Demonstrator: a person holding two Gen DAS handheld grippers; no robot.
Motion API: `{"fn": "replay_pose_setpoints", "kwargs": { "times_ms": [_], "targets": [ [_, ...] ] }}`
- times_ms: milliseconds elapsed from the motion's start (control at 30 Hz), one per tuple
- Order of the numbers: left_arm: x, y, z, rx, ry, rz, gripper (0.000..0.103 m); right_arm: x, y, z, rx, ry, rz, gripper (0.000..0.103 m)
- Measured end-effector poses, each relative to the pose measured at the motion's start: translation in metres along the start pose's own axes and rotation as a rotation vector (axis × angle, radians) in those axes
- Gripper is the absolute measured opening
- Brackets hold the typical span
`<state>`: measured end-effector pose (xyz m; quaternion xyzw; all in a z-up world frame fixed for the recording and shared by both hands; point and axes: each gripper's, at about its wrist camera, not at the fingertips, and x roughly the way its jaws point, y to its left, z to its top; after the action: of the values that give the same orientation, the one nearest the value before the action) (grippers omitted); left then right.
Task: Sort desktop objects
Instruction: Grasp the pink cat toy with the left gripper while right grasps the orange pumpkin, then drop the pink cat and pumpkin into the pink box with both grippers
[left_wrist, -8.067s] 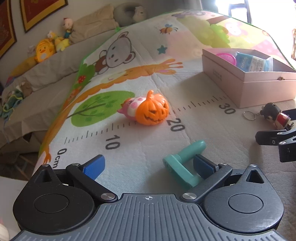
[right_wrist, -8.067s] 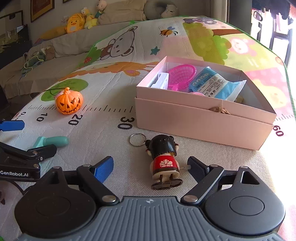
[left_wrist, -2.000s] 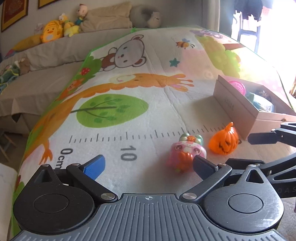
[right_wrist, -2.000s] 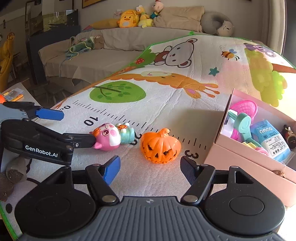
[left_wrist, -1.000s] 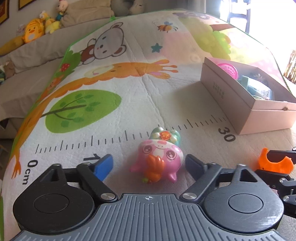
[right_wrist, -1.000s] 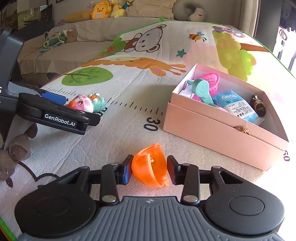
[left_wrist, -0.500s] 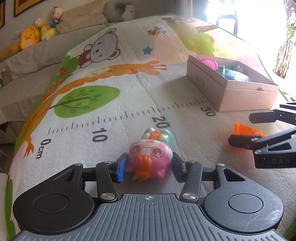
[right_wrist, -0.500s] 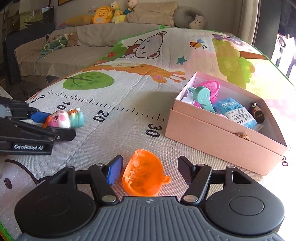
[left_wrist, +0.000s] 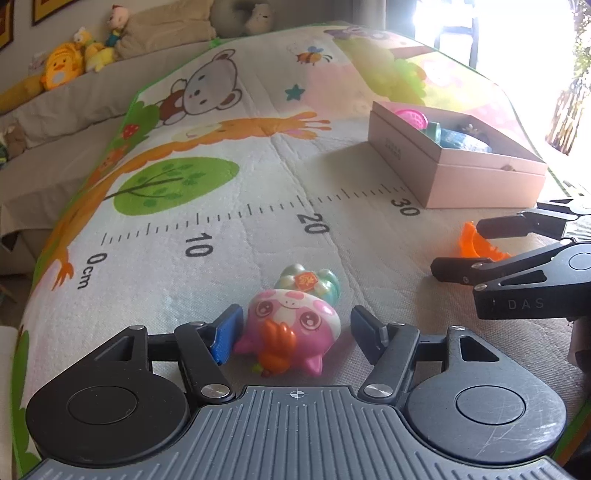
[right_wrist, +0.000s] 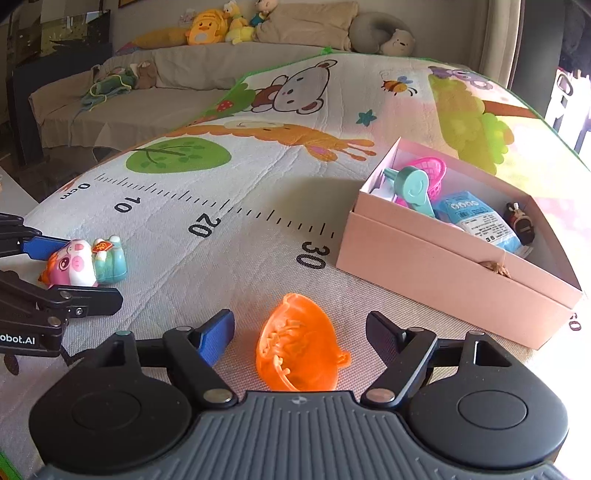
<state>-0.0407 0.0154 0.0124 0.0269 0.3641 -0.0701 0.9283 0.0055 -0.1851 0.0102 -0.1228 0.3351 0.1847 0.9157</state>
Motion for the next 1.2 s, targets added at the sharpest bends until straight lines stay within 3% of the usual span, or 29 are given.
{"fn": "replay_pose_setpoints", "kwargs": {
  "times_ms": [33, 100, 267, 367, 500, 667, 733, 800, 900, 967, 1200],
  "targets": [
    [0.0, 0.0, 0.001, -0.001, 0.002, 0.003, 0.069, -0.002, -0.001, -0.001, 0.004, 0.002, 0.016, 0.054],
    [0.001, -0.003, 0.003, 0.008, 0.006, 0.009, 0.058, -0.008, -0.003, -0.004, 0.009, 0.005, 0.037, 0.043],
    [-0.008, -0.023, 0.006, 0.068, 0.006, -0.01, 0.053, -0.033, -0.017, -0.018, 0.018, 0.012, 0.047, 0.043],
    [-0.023, -0.042, 0.02, 0.096, -0.02, -0.093, 0.053, -0.06, -0.037, -0.02, 0.058, 0.007, 0.061, 0.043],
    [-0.038, -0.08, 0.066, 0.185, -0.149, -0.171, 0.053, -0.11, -0.074, 0.001, 0.076, -0.105, 0.018, 0.043],
    [-0.015, -0.13, 0.138, 0.233, -0.288, -0.215, 0.054, -0.145, -0.141, 0.054, 0.164, -0.26, -0.049, 0.043],
    [0.011, -0.149, 0.163, 0.217, -0.296, -0.248, 0.058, -0.138, -0.163, 0.072, 0.202, -0.285, -0.068, 0.043],
    [0.037, -0.162, 0.175, 0.211, -0.267, -0.266, 0.074, -0.118, -0.183, 0.085, 0.243, -0.266, -0.052, 0.043],
    [0.058, -0.159, 0.169, 0.179, -0.222, -0.248, 0.086, -0.078, -0.207, 0.086, 0.336, -0.196, -0.054, 0.055],
    [0.061, -0.148, 0.153, 0.166, -0.204, -0.228, 0.095, -0.062, -0.214, 0.075, 0.377, -0.167, -0.056, 0.055],
    [0.055, -0.106, 0.09, 0.134, -0.167, -0.077, 0.103, -0.049, -0.193, 0.021, 0.434, -0.151, -0.067, 0.072]
  ]
}}
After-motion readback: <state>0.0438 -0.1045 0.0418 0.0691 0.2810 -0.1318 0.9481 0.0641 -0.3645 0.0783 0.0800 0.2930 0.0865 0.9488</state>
